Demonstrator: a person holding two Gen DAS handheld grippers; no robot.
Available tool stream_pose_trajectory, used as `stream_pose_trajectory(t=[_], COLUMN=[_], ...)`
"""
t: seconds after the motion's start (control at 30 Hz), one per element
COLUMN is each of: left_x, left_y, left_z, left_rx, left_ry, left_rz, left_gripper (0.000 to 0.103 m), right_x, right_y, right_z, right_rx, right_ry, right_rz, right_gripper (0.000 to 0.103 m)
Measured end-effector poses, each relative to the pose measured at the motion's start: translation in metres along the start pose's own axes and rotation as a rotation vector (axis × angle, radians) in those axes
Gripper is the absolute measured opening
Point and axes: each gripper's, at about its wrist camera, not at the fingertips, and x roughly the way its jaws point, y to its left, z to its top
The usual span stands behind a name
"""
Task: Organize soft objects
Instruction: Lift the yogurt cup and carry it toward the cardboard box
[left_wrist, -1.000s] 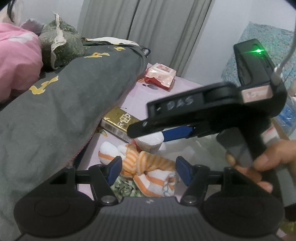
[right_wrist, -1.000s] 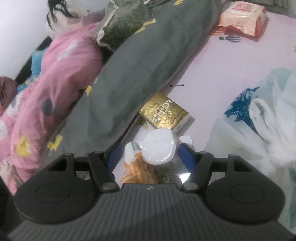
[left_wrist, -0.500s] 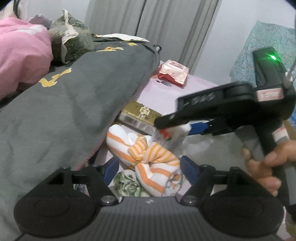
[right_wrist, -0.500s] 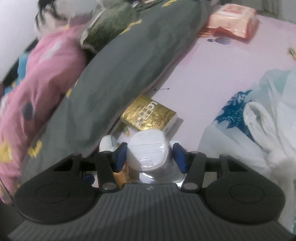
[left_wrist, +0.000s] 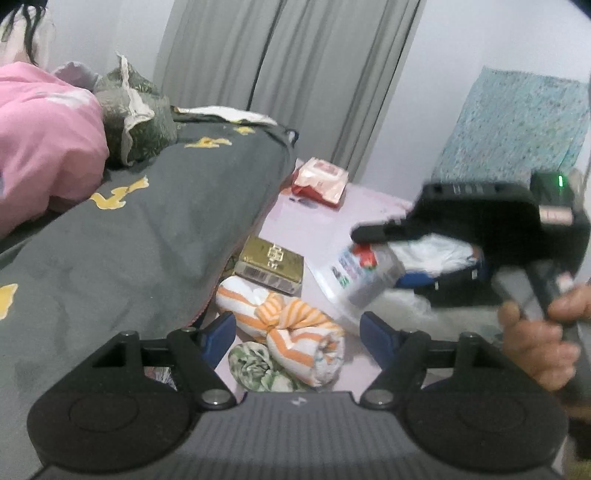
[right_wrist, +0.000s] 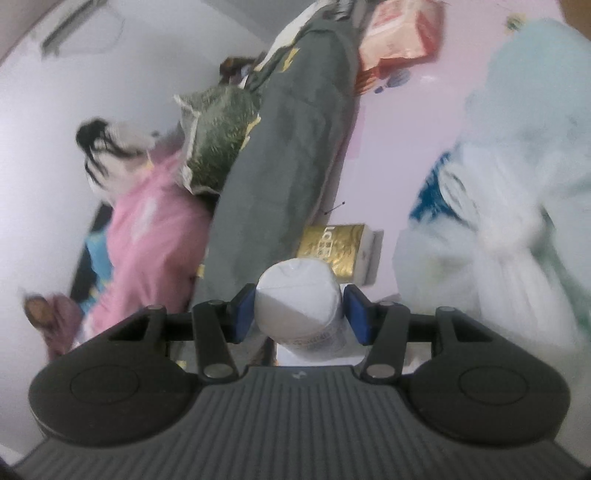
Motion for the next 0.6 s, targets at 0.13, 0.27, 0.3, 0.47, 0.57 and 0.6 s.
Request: stream_pose_trajectory(t=[0.13, 0.27, 0.3, 0.47, 0.57, 0.6], left_x=[-0.012, -0.020, -0.022, -0.026, -0.022, -0.019], left_y=[-0.003, -0.011, -0.014, -0.024, -0.031, -0.033], left_z=[-0.012, -0.027, -0.029, -0.037, -0.044, -0.047], left_rx=[0.009, 0.052, 0.063, 0.105, 0.117, 0.119], left_ry=[0.008, 0.031, 0.030, 0.031, 0.054, 0.063], left_rz=[-0.042, -0.075, -0.082, -0.115, -0.136, -0.143], left_gripper=[0.071, 0.068, 0.068, 0.068, 0.068, 0.068], right_x=[-0.018, -0.027, -0.030, -0.045, -0.056, -0.059], right_y=[-0.019, -0.050, -0.056, -0.072, -0.074, -0.076], right_z=[-0.032, -0.065, -0.072, -0.099, -0.108, -0.110], right_rx=[0.104, 0.232, 0.255, 0.287, 0.263, 0.261], right_ry=[-0.061, -0.083, -0.089, -0.142, -0.172, -0.179], right_rz=[-0.021, -0.015, -0.026, -0.051, -0.106, -0.121], right_gripper=[0.051, 0.051, 0.051, 0.052, 0.054, 0.056])
